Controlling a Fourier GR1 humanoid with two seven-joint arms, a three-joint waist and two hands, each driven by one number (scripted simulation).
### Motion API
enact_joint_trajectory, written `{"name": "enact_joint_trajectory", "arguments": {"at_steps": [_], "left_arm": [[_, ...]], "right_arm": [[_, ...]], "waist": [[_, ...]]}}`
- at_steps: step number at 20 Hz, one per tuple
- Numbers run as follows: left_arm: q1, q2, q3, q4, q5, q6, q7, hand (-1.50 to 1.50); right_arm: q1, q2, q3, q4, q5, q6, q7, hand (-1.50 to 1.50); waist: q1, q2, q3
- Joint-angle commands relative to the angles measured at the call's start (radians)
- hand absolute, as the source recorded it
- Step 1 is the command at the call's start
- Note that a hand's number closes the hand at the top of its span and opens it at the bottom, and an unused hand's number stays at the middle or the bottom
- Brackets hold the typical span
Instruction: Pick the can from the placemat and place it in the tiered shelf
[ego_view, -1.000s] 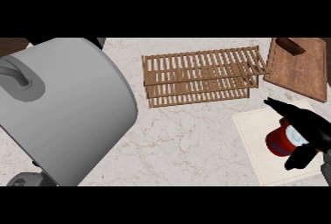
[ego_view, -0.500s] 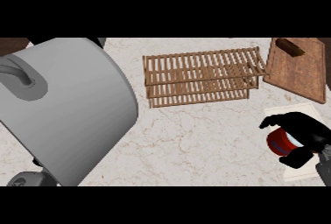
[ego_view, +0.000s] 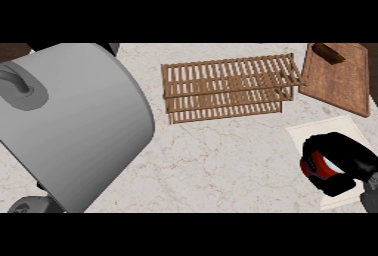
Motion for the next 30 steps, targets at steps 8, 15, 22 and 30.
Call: {"name": "enact_joint_trajectory", "arguments": {"at_steps": [8,15,22,30], "left_arm": [[0.001,-0.007,0.0,0.043,-0.01,-0.006,0.027,0.0],[0.031,-0.036,-0.023,0.017,-0.029,0.018,0.034,0.0],[0.011,0.006,0.031,0.078,0.003,-0.044,0.013,0.0],[0.006,-0.027,-0.014,-0.004,-0.034,0.01,0.076,0.0]], "right_arm": [[0.071,0.523,0.242,-0.344,0.028,-0.058,0.494,1.5],[-0.009,0.603,0.472,-0.669,0.148,-0.192,0.889,1.5],[-0.317,0.606,0.47,-0.851,0.16,-0.101,1.337,1.5],[-0.678,0.606,0.183,-0.793,0.005,-0.013,1.504,1.5]], "waist": [[-0.003,0.013,-0.002],[-0.006,0.002,0.0],[0.003,0.011,-0.002],[0.009,0.009,0.0]]}}
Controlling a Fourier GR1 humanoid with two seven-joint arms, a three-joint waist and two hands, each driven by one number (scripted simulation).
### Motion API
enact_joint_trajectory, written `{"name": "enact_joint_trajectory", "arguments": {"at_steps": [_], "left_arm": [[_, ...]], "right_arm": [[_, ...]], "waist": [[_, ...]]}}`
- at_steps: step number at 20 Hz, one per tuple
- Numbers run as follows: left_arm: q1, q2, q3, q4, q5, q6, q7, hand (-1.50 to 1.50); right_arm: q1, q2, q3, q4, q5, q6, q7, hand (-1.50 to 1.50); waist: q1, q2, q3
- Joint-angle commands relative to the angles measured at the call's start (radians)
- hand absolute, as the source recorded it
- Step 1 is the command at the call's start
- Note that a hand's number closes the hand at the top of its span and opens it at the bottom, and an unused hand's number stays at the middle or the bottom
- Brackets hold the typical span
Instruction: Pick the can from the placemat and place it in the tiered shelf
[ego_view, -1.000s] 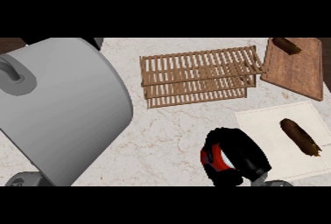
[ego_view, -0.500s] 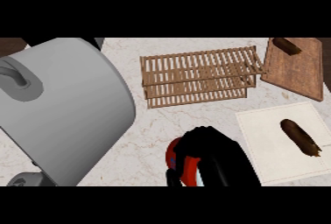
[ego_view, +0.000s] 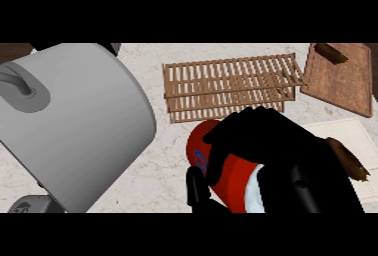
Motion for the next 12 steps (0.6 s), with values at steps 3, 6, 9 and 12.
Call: {"name": "enact_joint_trajectory", "arguments": {"at_steps": [3,6,9,12], "left_arm": [[0.028,0.004,0.008,0.035,-0.007,-0.007,-0.005,0.0],[-0.001,0.0,0.012,0.062,-0.013,0.001,0.008,0.0],[0.031,-0.017,-0.009,0.045,-0.022,-0.006,-0.009,0.0],[0.027,-0.057,-0.02,0.036,-0.04,0.032,-0.021,0.0]], "right_arm": [[-0.265,0.011,-0.253,0.095,-0.119,0.121,0.187,1.5],[-0.385,0.011,-0.336,0.238,-0.117,0.091,0.153,1.5],[-0.463,-0.027,-0.455,0.308,-0.164,0.138,0.116,1.5],[-0.504,-0.075,-0.503,0.408,-0.176,0.145,0.055,1.5]], "waist": [[0.0,0.006,-0.004],[0.0,0.009,-0.004],[-0.002,0.008,-0.003],[-0.002,0.01,-0.002]]}}
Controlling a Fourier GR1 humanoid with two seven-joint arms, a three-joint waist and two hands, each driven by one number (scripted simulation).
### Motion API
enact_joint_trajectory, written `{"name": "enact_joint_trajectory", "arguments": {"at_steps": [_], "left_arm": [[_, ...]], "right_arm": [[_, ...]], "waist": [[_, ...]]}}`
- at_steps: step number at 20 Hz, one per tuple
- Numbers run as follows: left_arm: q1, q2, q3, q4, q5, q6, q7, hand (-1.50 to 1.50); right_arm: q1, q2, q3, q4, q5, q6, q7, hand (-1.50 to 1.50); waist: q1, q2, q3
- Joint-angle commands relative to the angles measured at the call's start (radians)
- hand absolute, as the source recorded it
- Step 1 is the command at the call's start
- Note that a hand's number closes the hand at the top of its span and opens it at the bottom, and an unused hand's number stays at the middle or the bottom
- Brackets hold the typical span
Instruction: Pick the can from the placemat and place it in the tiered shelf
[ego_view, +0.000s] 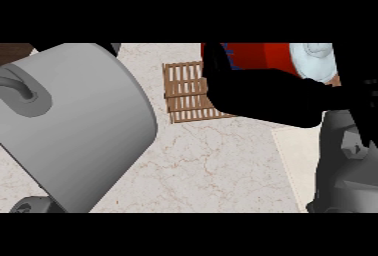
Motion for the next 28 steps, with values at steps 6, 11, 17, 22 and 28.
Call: {"name": "enact_joint_trajectory", "arguments": {"at_steps": [6,11,17,22,28], "left_arm": [[0.019,-0.01,0.001,0.071,-0.016,-0.025,-0.014,0.0],[0.053,0.006,0.017,0.013,-0.015,-0.028,0.007,0.0],[0.003,-0.03,-0.008,0.011,-0.031,-0.013,0.056,0.0],[0.011,-0.039,-0.003,0.013,-0.052,0.0,0.053,0.0],[-0.051,-0.013,0.05,0.092,-0.037,-0.042,0.024,0.0]], "right_arm": [[-0.178,-0.105,-0.164,0.299,-0.104,0.11,-0.039,1.5],[-0.14,-0.139,-0.152,0.375,-0.106,0.121,-0.137,1.5],[-0.142,-0.133,-0.119,0.572,-0.002,-0.037,-0.304,1.5],[-0.19,-0.152,-0.118,0.711,0.039,-0.092,-0.385,1.5],[-0.225,-0.173,-0.156,0.844,0.041,-0.177,-0.517,1.5]], "waist": [[0.003,0.009,-0.005],[0.006,0.008,-0.004],[0.008,0.011,-0.004],[0.011,0.011,-0.004],[0.008,0.014,-0.005]]}}
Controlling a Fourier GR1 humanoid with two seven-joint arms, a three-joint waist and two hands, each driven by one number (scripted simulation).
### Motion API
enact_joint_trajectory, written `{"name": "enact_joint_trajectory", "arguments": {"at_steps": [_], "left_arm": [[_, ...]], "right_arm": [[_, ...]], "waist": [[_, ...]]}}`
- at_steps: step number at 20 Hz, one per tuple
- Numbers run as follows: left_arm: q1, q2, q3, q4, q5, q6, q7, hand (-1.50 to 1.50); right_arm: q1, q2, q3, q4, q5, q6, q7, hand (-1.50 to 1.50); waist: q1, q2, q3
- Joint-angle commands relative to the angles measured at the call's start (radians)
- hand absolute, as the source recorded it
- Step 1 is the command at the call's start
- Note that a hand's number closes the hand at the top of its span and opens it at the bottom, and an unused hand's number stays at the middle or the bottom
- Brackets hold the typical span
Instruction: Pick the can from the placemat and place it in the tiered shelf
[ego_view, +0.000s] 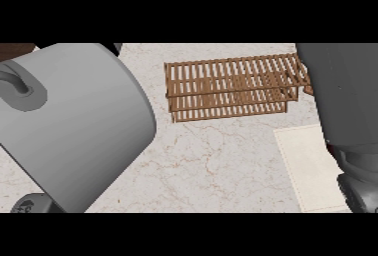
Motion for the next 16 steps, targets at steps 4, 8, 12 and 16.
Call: {"name": "enact_joint_trajectory", "arguments": {"at_steps": [4,8,12,16], "left_arm": [[0.044,0.02,0.016,-0.033,0.008,-0.012,0.081,0.0],[-0.001,-0.002,0.017,0.023,-0.007,-0.012,0.067,0.0],[0.036,0.004,0.033,0.073,-0.014,-0.04,-0.007,0.0],[0.074,-0.004,0.017,-0.048,-0.012,-0.012,0.047,0.0]], "right_arm": [[0.019,-0.019,-0.01,0.07,-0.011,-0.029,-0.129,1.5],[0.025,-0.011,-0.014,0.039,-0.018,-0.02,-0.093,1.5],[-0.034,-0.052,0.0,0.137,0.001,0.028,-0.14,1.5],[-0.022,-0.004,-0.14,0.106,-0.063,-0.14,-0.052,-1.5]], "waist": [[-0.003,0.001,-0.006],[-0.011,0.001,-0.006],[-0.006,0.003,-0.007],[0.0,-0.001,-0.005]]}}
